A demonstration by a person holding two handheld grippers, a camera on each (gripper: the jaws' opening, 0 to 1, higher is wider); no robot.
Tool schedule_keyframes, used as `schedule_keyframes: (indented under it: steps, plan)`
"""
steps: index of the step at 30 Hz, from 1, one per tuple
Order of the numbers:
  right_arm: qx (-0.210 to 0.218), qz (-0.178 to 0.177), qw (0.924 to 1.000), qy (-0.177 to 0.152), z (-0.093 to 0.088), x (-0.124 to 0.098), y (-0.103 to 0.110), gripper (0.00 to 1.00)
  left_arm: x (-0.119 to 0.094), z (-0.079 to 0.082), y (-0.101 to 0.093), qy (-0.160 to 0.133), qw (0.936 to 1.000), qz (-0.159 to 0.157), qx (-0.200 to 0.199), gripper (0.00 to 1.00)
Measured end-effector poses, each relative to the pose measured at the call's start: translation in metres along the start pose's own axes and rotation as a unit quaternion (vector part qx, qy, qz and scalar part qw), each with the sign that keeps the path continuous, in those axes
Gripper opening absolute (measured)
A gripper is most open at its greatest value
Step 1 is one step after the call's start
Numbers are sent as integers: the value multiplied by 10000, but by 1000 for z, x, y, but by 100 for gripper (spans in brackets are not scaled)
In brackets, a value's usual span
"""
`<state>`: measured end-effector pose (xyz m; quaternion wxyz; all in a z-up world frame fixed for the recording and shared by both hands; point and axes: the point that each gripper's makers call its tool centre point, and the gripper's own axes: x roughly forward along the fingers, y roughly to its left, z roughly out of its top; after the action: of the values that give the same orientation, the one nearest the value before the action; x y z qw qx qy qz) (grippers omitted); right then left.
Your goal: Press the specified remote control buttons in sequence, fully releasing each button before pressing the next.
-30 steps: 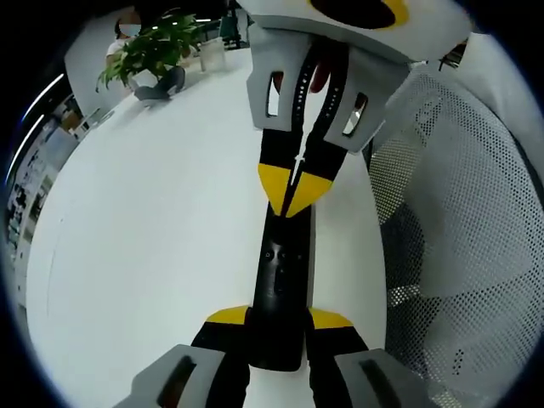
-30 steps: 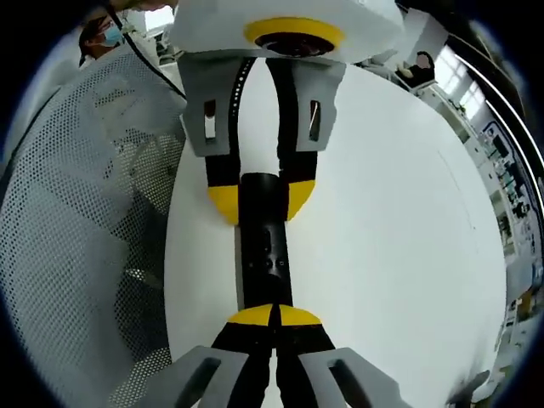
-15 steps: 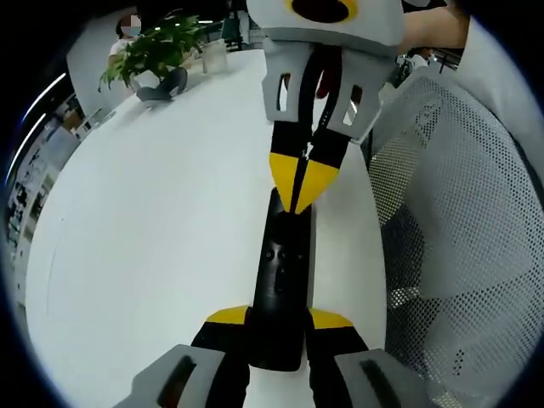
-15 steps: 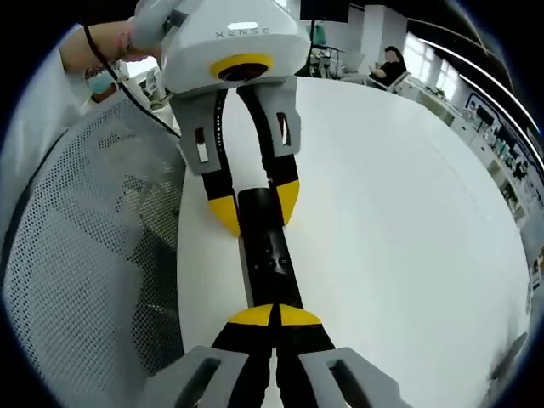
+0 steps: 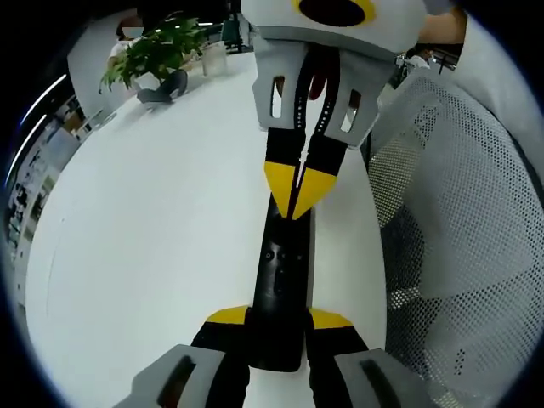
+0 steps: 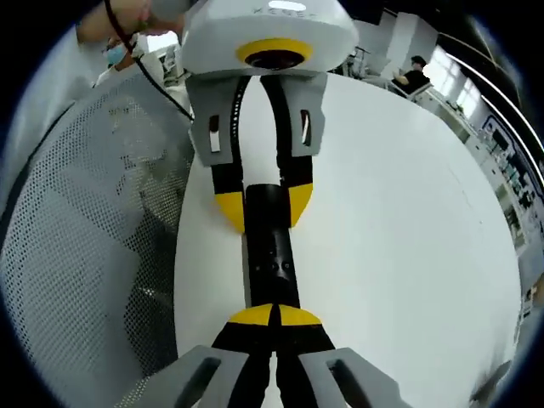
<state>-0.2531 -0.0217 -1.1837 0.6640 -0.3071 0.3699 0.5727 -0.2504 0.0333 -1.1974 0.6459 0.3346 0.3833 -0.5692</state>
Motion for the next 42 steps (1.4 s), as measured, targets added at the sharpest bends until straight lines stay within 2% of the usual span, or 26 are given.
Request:
schedule_keyframes:
  steps: [1, 5, 8, 10, 18, 22, 26, 29, 32, 33, 36, 41, 42]
  plan:
    - [217, 22, 9996, -168, 0, 0, -1, 0, 0, 0, 0, -3, 10000, -6, 54, 23]
    - [311, 27, 9991, -302, 0, -1, -1, 0, 0, 0, 0, 24, 10000, -3, 57, 23]
    - [233, 20, 9994, -271, 1, 0, 0, 0, 0, 0, 0, 23, 10000, -2, 65, 23]
    - [-22, 17, 9998, -212, 3, 1, 0, 0, 0, 0, 1, -4, 10000, 2, 55, 23]
    - [-944, 166, 9952, 194, 7, 5, 2, 0, -1, 0, 0, -159, 9999, 53, -24, 23]
    - [-1636, 157, 9842, 667, 6, 8, 3, 0, -1, 0, 0, -210, 9997, 62, -74, 23]
    - [-1676, 204, 9810, 957, 7, 11, 1, 0, -1, 0, 0, -214, 9997, 78, -95, 23]
    - [-1580, 327, 9821, 968, 6, 10, -1, 0, -1, 0, 0, -240, 9996, 90, -138, 23]
    - [-946, 464, 9921, 682, 7, 9, -1, 0, -1, 0, 1, -269, 9994, 101, -170, 23]
    - [-541, 469, 9961, 521, 8, 8, -1, 0, -2, 0, 0, -270, 9994, 102, -167, 23]
    - [-62, 435, 9987, 259, 9, 7, -2, 0, -2, 0, 0, -280, 9994, 101, -177, 23]
    - [144, 300, 9994, -63, 15, 9, 2, 0, -2, 0, 0, -272, 9994, 93, -185, 23]
    - [125, 254, 9996, -41, 14, 9, 1, 0, -2, 0, 0, -275, 9994, 93, -191, 23]
